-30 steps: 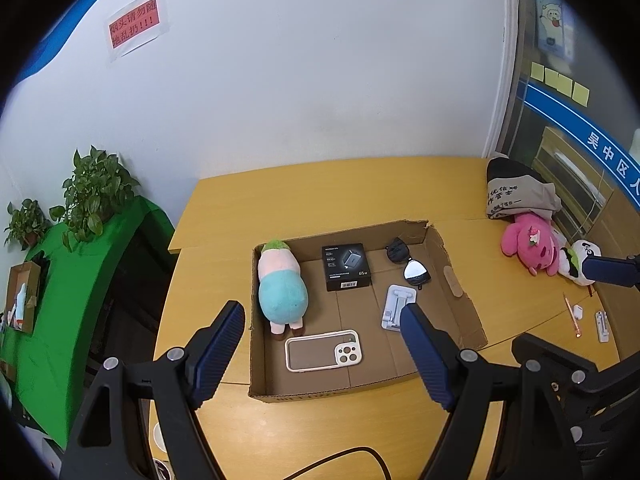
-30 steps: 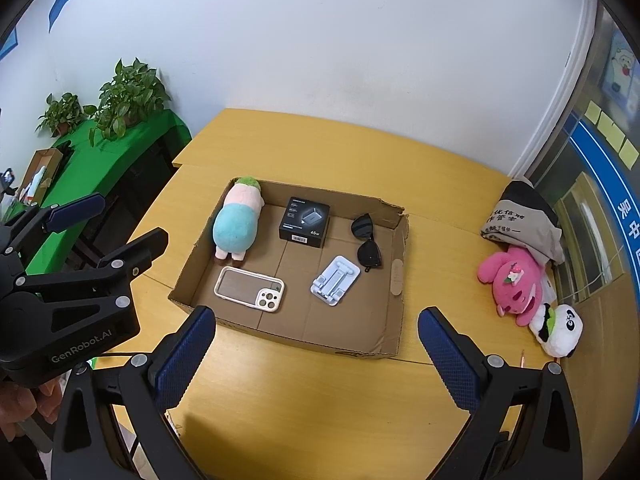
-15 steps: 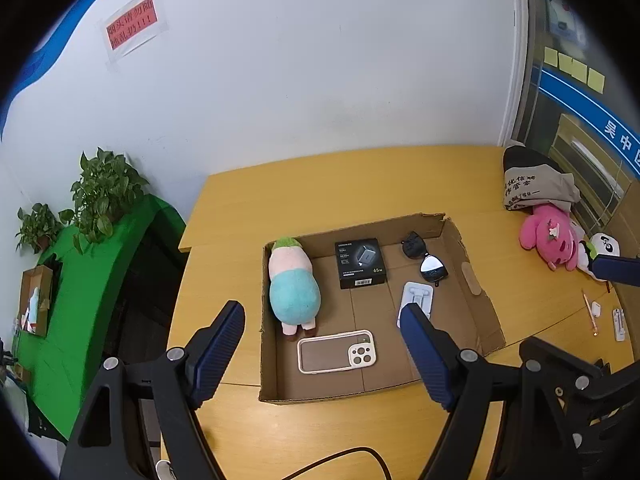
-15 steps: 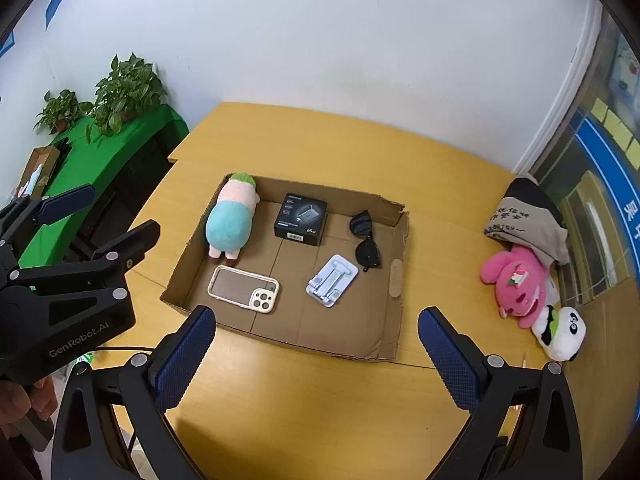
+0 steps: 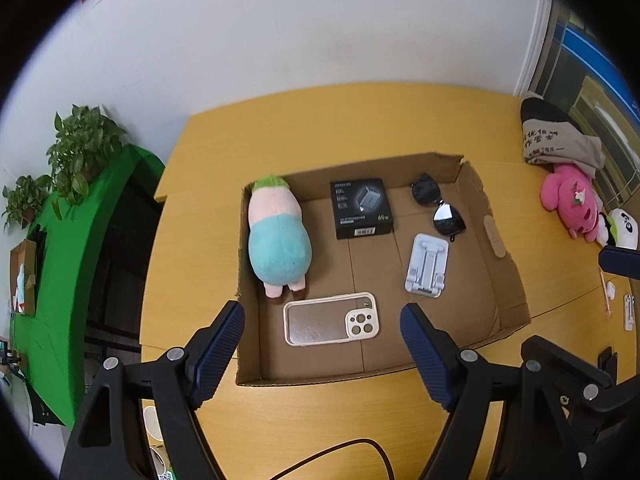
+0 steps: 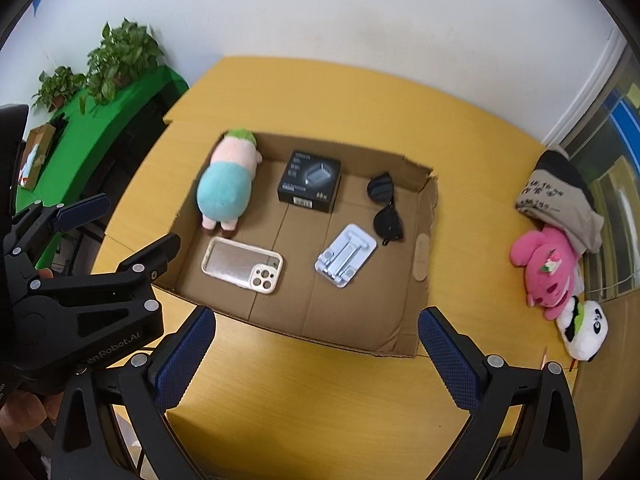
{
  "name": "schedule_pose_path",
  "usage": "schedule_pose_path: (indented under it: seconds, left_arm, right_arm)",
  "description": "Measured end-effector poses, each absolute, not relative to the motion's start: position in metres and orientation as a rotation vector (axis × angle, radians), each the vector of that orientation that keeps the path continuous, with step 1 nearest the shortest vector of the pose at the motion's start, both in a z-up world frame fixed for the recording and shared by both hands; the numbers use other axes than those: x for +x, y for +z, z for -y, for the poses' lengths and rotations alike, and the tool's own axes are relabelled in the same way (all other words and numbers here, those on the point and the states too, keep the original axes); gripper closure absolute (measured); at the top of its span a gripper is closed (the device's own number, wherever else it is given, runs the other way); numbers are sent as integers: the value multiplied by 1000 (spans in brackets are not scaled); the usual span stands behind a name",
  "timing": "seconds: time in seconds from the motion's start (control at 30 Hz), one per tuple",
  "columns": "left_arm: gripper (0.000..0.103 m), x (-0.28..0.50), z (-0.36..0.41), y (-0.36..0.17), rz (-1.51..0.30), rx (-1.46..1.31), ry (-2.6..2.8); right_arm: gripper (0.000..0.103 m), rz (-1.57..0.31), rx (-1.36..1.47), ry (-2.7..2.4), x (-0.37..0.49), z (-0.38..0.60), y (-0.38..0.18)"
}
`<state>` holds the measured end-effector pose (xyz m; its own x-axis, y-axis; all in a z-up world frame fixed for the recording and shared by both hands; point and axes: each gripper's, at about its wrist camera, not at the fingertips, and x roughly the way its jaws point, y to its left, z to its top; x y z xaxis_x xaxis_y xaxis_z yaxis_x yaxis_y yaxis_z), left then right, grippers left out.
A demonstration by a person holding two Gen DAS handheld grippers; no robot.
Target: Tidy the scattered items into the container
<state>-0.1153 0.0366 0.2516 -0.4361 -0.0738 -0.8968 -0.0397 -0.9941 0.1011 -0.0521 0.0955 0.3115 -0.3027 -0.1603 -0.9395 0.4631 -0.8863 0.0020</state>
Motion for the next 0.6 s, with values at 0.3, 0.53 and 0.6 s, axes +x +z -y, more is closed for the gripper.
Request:
schedule_pose_path:
  seconds: [0.3,0.53,0.6]
  left_arm:
    - [23,-144,-30,190,191,1798,-2553]
    - [23,-158,-27,156,181,1882,-2513]
    - [23,-159,-26,149,158,1910,-2508]
  right_arm:
    - [0,-397,1694,-2116,-87,-79,251]
    - [0,-417,1769,-2061,-103,-72,216]
    - [0,-421,1783,-2052,-106,-71,210]
